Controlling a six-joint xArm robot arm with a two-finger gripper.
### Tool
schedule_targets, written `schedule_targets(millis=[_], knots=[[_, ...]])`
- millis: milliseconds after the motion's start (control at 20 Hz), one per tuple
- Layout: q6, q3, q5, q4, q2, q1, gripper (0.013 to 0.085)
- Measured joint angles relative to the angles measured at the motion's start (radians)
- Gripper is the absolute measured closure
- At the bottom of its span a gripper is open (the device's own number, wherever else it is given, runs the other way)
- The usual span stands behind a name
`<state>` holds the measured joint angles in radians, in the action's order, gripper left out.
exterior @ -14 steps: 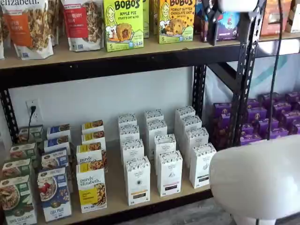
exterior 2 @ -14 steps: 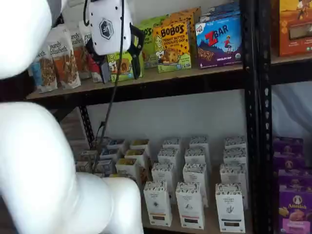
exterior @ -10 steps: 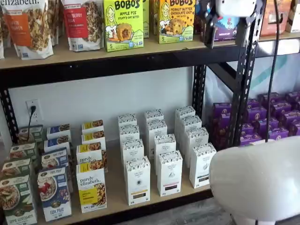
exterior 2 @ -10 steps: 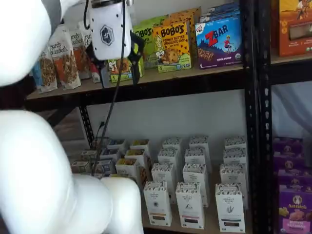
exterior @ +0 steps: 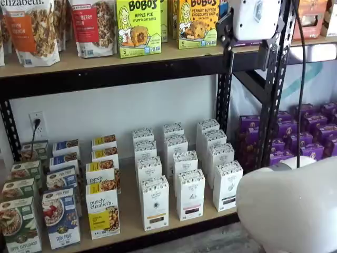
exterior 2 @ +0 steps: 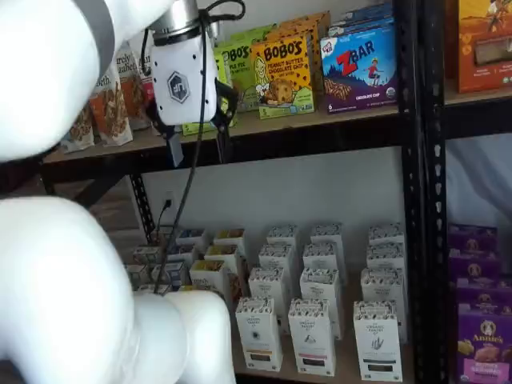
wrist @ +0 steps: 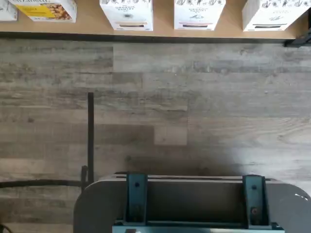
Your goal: Pick up the white box with a yellow strip in the middle, on the bottom shelf, the fourth box from the left
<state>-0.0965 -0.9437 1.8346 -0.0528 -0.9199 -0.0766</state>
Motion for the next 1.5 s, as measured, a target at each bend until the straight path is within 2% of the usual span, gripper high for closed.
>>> schedule_targets(millis=[350, 650, 850, 1000, 1250, 1500], knots=[[-0.059, 0.057, -0.073, 0.006, 0.001, -0.063, 0.013], [-0.12, 0.108, -0.159, 0.037, 0.023, -0.13, 0.013], [-0.146, 0.148, -0.217, 0.049, 0.048, -0.156, 0.013], [-0.171, 0.185, -0.27, 0.078, 0.064, -0.181, 0.013], [-0.201, 0.244, -0.359, 0.098, 0.091, -0.206, 0.013], [-0.266, 0.319, -0.484, 0.152, 0.119, -0.252, 0.013]])
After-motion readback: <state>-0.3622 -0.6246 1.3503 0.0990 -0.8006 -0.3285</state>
